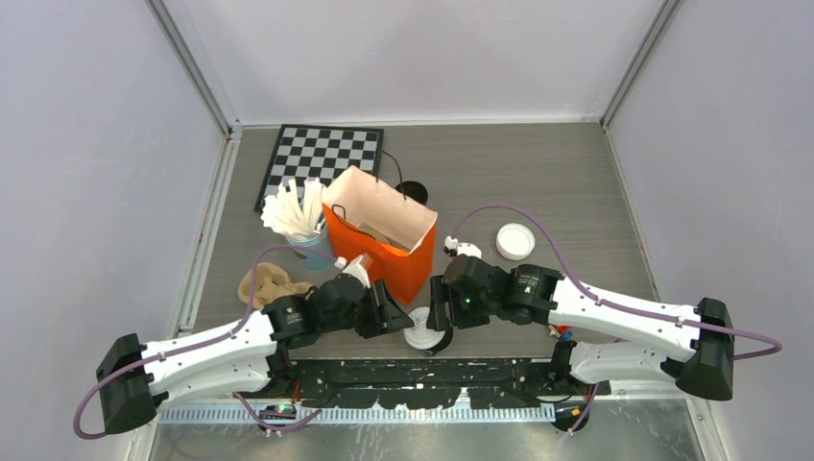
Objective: Pack the takeout coffee
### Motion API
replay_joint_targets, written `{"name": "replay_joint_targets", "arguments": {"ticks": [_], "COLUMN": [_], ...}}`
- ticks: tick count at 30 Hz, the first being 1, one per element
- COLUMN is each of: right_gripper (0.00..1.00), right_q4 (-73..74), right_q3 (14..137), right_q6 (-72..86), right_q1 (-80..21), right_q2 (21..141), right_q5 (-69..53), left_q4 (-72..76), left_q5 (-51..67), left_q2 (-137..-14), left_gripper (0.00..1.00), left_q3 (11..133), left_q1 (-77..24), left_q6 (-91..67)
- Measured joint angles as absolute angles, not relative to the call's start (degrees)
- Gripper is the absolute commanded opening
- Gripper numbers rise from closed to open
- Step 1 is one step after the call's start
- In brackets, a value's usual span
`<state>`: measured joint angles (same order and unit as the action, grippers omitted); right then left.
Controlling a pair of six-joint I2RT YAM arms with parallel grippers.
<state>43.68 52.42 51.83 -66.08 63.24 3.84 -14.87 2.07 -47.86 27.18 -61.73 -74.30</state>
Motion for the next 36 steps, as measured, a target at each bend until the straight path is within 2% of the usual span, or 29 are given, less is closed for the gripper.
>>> {"name": "replay_joint_targets", "arguments": {"ticks": [7,19,25,31,36], "right_gripper": [0.68,0.62,0.58,0.56,0.56], "right_q4": [44.0,43.7,42.2,40.8,40.7], "right_q3": [51.1,48.6,46.7,46.1,45.9], "right_q6": [53.6,54.0,54.4,54.4,54.4], "right_q1": [-64.4,-62.5,-62.1,-62.1,-62.1], "right_q2": [63.2,63.3,62.8,62.1,61.7], "right_q5": [3.9,2.9,2.0,1.3,1.2], "left_q4": [-13.8,-12.9,-12.2,-11.1,-10.0], "left_q5": [3.2,4.3,4.8,5.7,6.5], "left_q2": [-51.9,-54.0,-54.0,-54.9,-56.2], "left_gripper": [0.48,0.46,0.43,0.33,0.3], "left_q3": [27.2,27.2,27.2,27.4,28.7], "left_q1": [-61.7,-61.7,-61.7,-61.7,-61.7], "left_q6": [-72.8,-71.3,-71.2,-70.8,-70.1]}}
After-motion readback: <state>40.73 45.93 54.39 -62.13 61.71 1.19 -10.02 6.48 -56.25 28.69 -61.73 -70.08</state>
